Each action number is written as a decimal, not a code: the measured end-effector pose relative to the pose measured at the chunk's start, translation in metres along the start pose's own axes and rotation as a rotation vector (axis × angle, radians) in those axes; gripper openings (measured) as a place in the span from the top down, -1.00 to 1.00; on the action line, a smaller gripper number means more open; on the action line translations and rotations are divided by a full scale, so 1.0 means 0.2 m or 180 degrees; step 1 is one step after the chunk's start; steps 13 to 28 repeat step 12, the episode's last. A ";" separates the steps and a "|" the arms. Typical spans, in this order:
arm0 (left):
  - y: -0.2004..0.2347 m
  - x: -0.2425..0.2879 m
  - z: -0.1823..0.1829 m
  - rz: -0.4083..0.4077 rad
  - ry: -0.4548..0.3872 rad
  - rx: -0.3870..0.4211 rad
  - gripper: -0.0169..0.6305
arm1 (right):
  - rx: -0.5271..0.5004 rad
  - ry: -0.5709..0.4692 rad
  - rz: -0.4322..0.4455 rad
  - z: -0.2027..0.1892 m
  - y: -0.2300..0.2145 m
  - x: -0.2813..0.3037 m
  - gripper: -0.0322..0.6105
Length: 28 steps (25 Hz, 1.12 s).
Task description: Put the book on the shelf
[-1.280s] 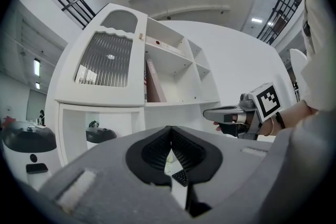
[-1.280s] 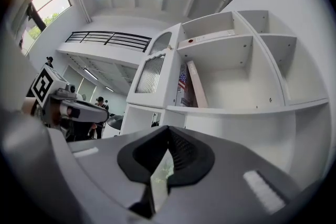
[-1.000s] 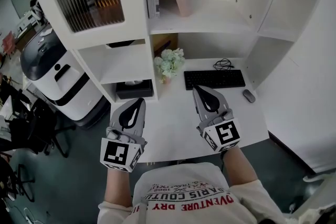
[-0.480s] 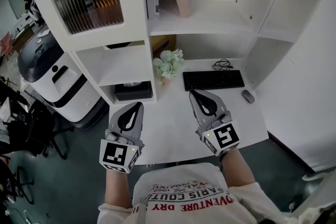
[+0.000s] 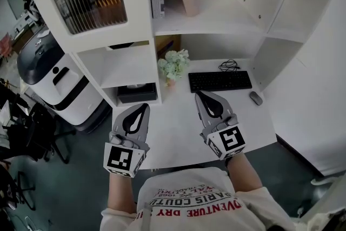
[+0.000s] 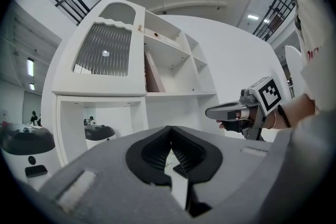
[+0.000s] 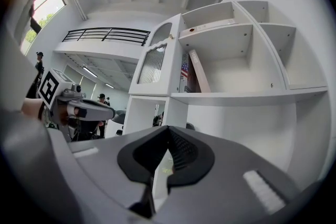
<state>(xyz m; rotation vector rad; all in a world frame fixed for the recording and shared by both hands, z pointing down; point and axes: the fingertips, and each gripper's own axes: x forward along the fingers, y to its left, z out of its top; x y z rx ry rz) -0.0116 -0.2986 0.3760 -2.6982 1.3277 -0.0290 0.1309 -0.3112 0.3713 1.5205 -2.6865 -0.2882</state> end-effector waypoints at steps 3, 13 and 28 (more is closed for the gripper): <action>-0.01 0.00 -0.01 -0.0013 0.0006 0.0025 0.93 | 0.0060 -0.0035 -0.0052 0.01 -0.02 0.00 0.90; -0.07 0.04 0.05 -0.0110 0.0050 -0.0008 0.93 | 0.0031 0.0095 0.0156 -0.02 -0.01 0.00 0.90; -0.07 0.04 0.05 -0.0110 0.0050 -0.0008 0.93 | 0.0031 0.0095 0.0156 -0.02 -0.01 0.00 0.90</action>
